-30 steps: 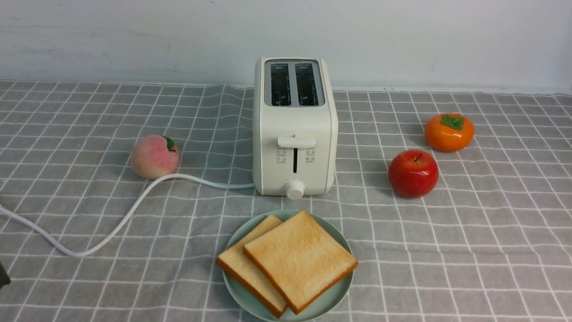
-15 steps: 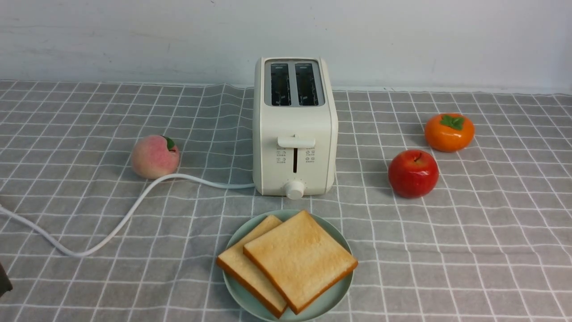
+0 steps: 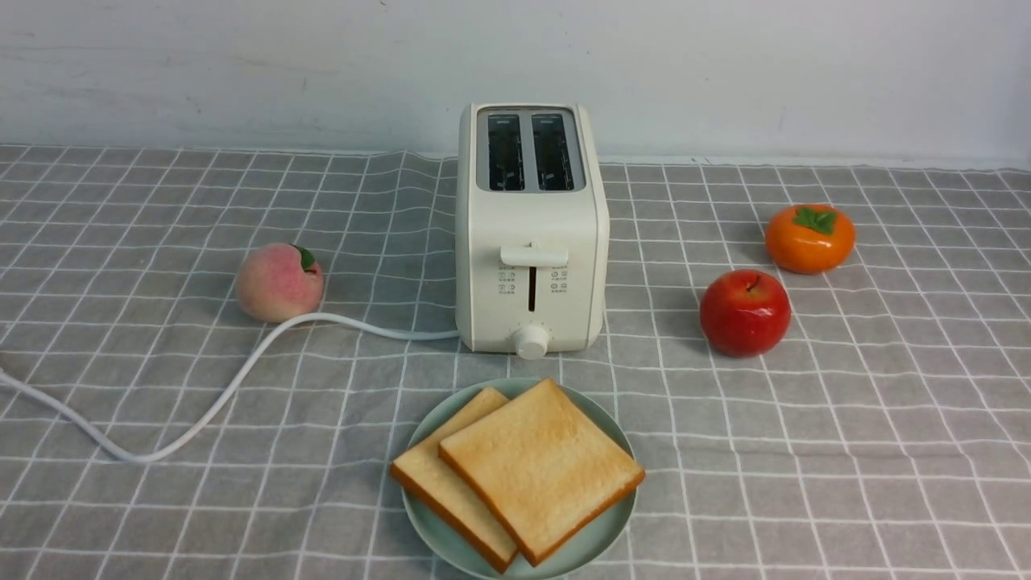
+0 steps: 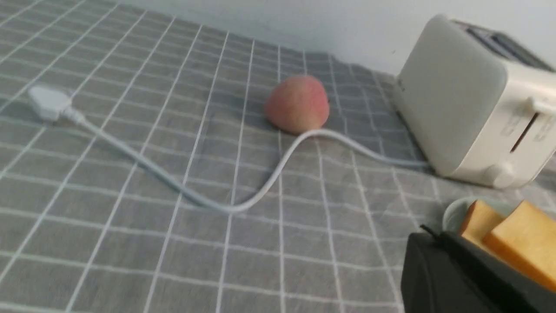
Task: Take toasted bread from bread machine on grey coffee table place on plate.
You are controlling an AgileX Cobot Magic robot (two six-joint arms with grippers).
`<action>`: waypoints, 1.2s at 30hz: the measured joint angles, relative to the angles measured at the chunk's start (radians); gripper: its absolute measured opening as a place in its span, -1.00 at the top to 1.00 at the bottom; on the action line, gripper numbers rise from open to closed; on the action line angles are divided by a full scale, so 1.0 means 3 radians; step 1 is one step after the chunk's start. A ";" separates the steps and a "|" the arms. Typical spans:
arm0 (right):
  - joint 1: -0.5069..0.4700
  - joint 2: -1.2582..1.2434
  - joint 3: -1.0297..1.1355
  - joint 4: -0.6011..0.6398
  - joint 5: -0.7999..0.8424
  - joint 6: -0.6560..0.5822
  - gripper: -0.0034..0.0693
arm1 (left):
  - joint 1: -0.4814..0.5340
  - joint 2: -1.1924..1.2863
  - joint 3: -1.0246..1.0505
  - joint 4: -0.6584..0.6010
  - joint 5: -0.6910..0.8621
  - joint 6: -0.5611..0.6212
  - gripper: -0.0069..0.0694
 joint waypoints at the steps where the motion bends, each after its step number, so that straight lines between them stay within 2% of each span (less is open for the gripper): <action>1: 0.0000 0.0000 0.0000 0.0000 0.0000 0.0000 0.74 | 0.0004 -0.0012 0.0087 0.0000 0.0000 0.0000 0.85; 7: 0.0000 0.0000 0.0000 0.0000 0.0000 0.0000 0.72 | 0.0014 -0.0019 0.0532 -0.0004 -0.0080 0.0000 0.85; 11: 0.0000 0.0000 0.0000 0.0000 0.0000 0.0000 0.70 | 0.0014 -0.0019 0.0540 -0.0004 -0.0240 -0.0003 0.85; 36: 0.0000 0.0000 0.0000 -0.0004 0.0000 0.0000 0.61 | 0.0014 -0.0019 0.0542 -0.0004 -0.0250 -0.0003 0.77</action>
